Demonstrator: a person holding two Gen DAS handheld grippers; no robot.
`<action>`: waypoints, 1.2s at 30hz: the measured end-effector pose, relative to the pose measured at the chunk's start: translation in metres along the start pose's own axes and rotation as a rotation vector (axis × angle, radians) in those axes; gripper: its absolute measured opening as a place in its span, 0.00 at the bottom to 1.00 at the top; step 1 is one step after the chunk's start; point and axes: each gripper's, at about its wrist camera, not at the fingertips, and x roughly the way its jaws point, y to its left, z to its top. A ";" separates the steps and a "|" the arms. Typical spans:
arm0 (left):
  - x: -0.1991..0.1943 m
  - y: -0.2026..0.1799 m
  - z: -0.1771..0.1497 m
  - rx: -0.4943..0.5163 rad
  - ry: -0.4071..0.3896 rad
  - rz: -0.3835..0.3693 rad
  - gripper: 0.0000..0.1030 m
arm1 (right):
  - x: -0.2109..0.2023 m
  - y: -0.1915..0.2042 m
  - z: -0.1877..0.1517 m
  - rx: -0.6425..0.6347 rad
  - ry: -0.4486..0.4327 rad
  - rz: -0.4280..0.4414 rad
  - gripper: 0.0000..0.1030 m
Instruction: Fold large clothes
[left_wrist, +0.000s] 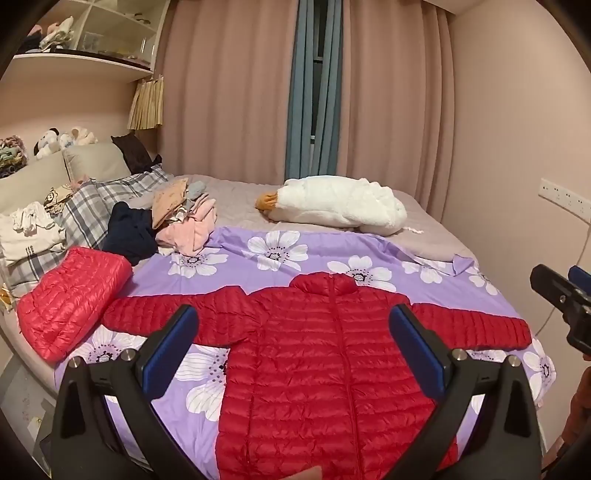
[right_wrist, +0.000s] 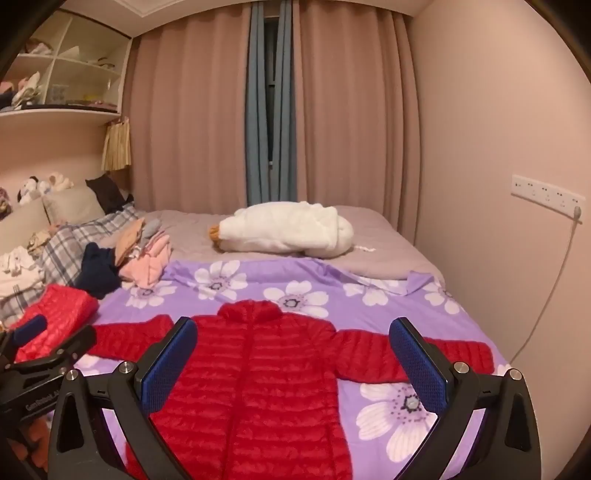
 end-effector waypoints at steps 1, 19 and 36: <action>-0.001 0.000 0.000 0.003 -0.008 0.007 1.00 | 0.000 0.000 0.000 0.001 0.001 0.005 1.00; 0.015 0.012 -0.011 -0.102 0.034 -0.029 1.00 | 0.010 0.003 -0.007 -0.023 0.032 0.007 1.00; 0.004 0.031 -0.012 -0.127 -0.019 0.002 1.00 | 0.007 0.011 -0.003 -0.065 0.009 -0.002 1.00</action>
